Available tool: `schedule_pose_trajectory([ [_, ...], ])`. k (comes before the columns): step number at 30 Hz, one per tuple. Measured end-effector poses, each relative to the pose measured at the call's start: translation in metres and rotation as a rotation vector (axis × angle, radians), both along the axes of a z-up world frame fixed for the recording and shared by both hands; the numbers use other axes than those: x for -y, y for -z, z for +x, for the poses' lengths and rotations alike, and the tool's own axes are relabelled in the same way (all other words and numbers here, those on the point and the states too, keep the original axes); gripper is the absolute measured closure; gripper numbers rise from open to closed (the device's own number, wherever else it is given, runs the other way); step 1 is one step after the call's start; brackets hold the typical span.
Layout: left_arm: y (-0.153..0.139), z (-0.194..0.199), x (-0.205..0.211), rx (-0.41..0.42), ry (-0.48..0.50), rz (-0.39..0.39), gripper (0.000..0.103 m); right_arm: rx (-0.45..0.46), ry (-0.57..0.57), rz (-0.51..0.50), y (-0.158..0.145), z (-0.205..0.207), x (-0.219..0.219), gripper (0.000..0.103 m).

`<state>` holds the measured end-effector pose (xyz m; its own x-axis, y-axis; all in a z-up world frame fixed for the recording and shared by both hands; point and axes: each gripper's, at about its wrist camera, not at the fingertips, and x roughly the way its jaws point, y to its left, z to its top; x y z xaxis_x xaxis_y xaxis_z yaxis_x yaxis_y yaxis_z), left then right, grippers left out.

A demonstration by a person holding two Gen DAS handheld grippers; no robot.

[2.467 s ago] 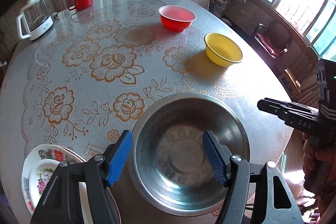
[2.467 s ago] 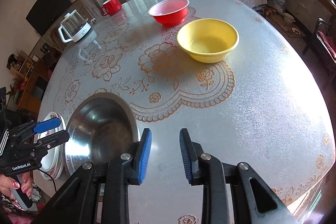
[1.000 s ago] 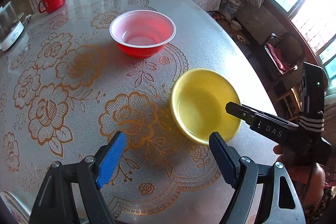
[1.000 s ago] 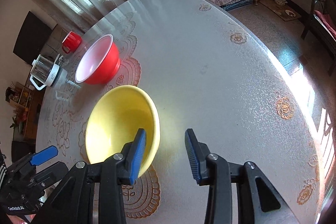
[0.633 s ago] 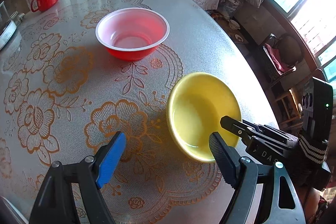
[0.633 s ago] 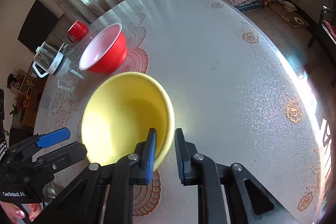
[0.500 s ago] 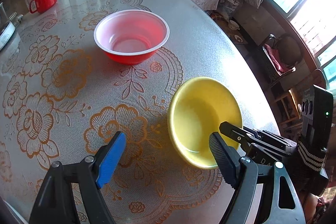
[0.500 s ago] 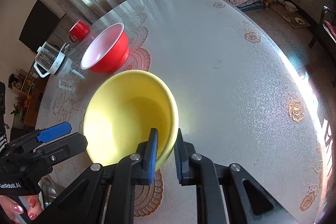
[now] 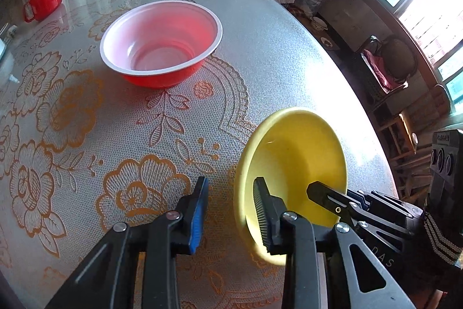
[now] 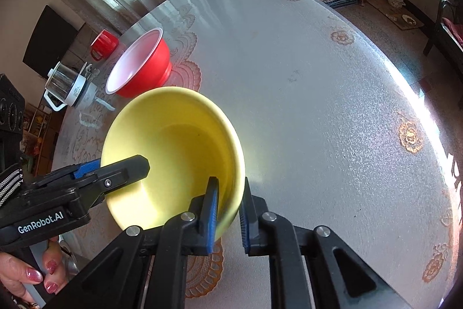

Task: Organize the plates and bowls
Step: 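Close the right tool on the yellow bowl's rim and lift it, then carry the yellow bowl over the steel bowl and lower it inside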

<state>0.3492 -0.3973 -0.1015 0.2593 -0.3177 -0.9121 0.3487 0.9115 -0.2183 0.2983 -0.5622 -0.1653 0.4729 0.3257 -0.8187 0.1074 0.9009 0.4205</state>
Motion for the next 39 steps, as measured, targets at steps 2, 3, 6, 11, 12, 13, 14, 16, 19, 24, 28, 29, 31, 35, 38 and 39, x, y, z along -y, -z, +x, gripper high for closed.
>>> schedule_pose_trajectory([
  [2, 0.002, 0.000, 0.001, -0.001, 0.002, 0.006, 0.083, 0.002, -0.002, 0.000, -0.001, 0.001, -0.001, 0.091],
  [3, 0.002, -0.001, 0.002, -0.003, 0.009, 0.010, 0.087, 0.003, -0.004, 0.000, -0.001, 0.001, -0.002, 0.091],
  [6, 0.002, -0.008, 0.007, 0.002, 0.030, 0.027, 0.093, 0.007, -0.013, 0.001, -0.003, 0.000, -0.003, 0.091],
  [11, -0.004, -0.017, 0.010, 0.007, 0.039, 0.015, 0.093, 0.007, -0.027, -0.027, -0.006, -0.003, -0.007, 0.091],
  [12, -0.007, -0.019, 0.009, 0.010, 0.040, 0.013, 0.093, 0.007, -0.026, -0.018, -0.006, -0.004, -0.006, 0.091],
  [13, -0.009, -0.021, 0.007, 0.015, 0.042, 0.014, 0.093, 0.010, -0.025, -0.013, -0.008, -0.006, -0.006, 0.091],
  [14, -0.011, -0.024, 0.004, 0.019, 0.043, 0.014, 0.093, 0.016, -0.027, -0.014, -0.010, -0.008, -0.007, 0.091],
  [16, -0.015, -0.028, -0.001, 0.023, 0.041, 0.006, 0.093, 0.028, -0.034, -0.023, -0.017, -0.011, -0.010, 0.091],
  [19, -0.023, -0.033, -0.010, 0.022, 0.036, -0.010, 0.093, 0.038, -0.042, -0.032, -0.026, -0.016, -0.014, 0.091],
  [24, -0.041, -0.048, -0.033, 0.040, 0.027, -0.055, 0.093, 0.067, -0.051, -0.045, -0.046, -0.029, -0.024, 0.091],
  [28, -0.056, -0.064, -0.057, 0.055, 0.021, -0.075, 0.093, 0.085, -0.064, -0.043, -0.061, -0.041, -0.038, 0.091],
  [29, -0.060, -0.067, -0.062, 0.054, 0.019, -0.079, 0.093, 0.090, -0.069, -0.043, -0.065, -0.044, -0.042, 0.091],
  [31, -0.065, -0.078, -0.071, 0.060, 0.016, -0.082, 0.093, 0.097, -0.078, -0.045, -0.074, -0.048, -0.051, 0.091],
  [35, -0.077, -0.092, -0.091, 0.075, 0.007, -0.092, 0.093, 0.117, -0.098, -0.040, -0.086, -0.062, -0.071, 0.091],
  [38, -0.082, -0.100, -0.108, 0.079, -0.006, -0.096, 0.093, 0.123, -0.116, -0.025, -0.092, -0.069, -0.086, 0.091],
  [39, -0.083, -0.103, -0.114, 0.081, -0.011, -0.098, 0.093, 0.125, -0.122, -0.022, -0.093, -0.071, -0.091, 0.091],
])
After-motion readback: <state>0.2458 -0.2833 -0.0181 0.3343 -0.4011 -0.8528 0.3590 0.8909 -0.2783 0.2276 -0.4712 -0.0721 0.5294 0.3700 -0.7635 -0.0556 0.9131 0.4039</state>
